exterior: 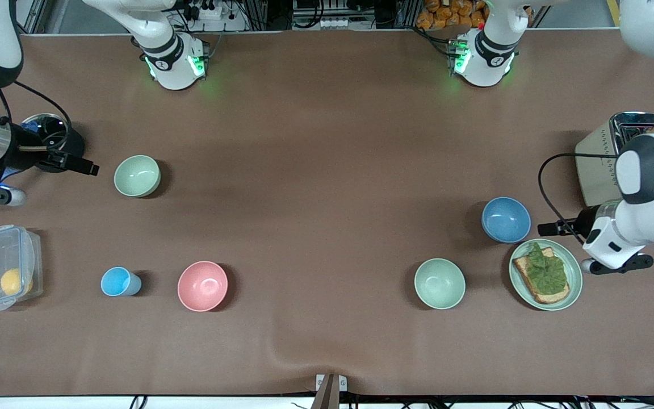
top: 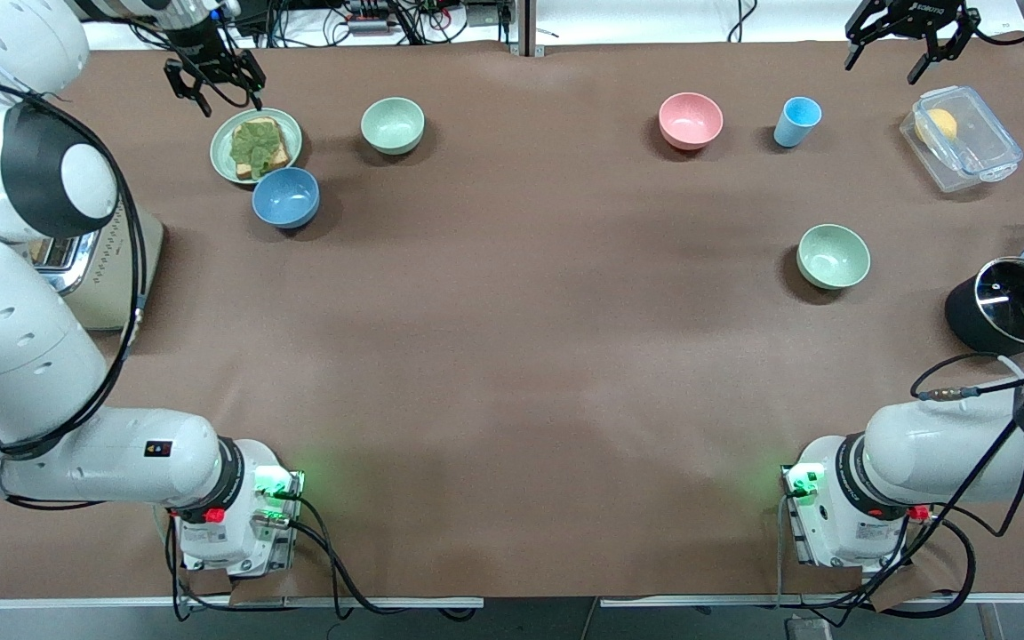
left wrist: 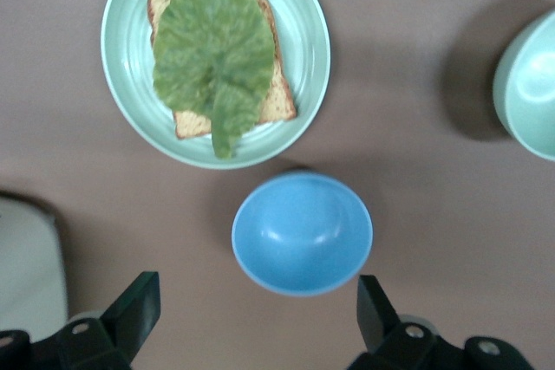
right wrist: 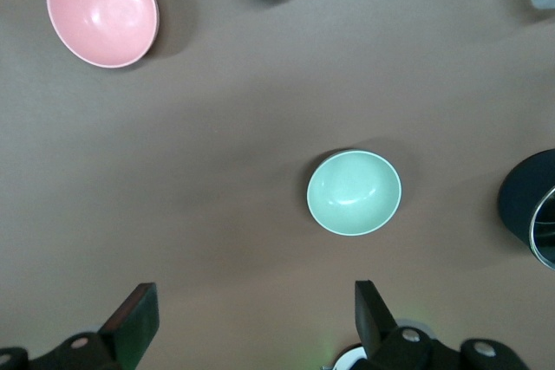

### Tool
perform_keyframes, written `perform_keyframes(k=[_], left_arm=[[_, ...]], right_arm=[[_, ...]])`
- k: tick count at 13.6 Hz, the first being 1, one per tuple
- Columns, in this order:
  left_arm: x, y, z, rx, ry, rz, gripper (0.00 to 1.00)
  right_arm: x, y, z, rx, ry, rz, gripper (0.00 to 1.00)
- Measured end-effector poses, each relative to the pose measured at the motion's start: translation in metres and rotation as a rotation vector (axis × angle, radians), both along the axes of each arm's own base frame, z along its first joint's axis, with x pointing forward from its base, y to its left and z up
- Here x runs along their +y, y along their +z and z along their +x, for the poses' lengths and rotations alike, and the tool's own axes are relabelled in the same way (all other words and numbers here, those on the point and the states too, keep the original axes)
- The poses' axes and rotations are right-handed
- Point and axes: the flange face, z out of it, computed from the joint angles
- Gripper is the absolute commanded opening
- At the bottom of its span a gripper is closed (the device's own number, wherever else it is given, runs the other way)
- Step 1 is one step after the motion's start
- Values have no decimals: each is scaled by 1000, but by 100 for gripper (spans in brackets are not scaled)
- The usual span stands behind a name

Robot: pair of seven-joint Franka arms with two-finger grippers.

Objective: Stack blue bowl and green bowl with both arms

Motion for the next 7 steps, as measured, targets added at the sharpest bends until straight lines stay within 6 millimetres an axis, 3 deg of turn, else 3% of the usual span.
perform_keyframes(k=[3, 7], left_arm=[[4, -25, -4, -14, 6, 2, 100], [5, -56, -10, -32, 8, 6, 100]], right_arm=[[-22, -26, 3, 60, 44, 15, 100], [-69, -78, -9, 172, 109, 29, 100]])
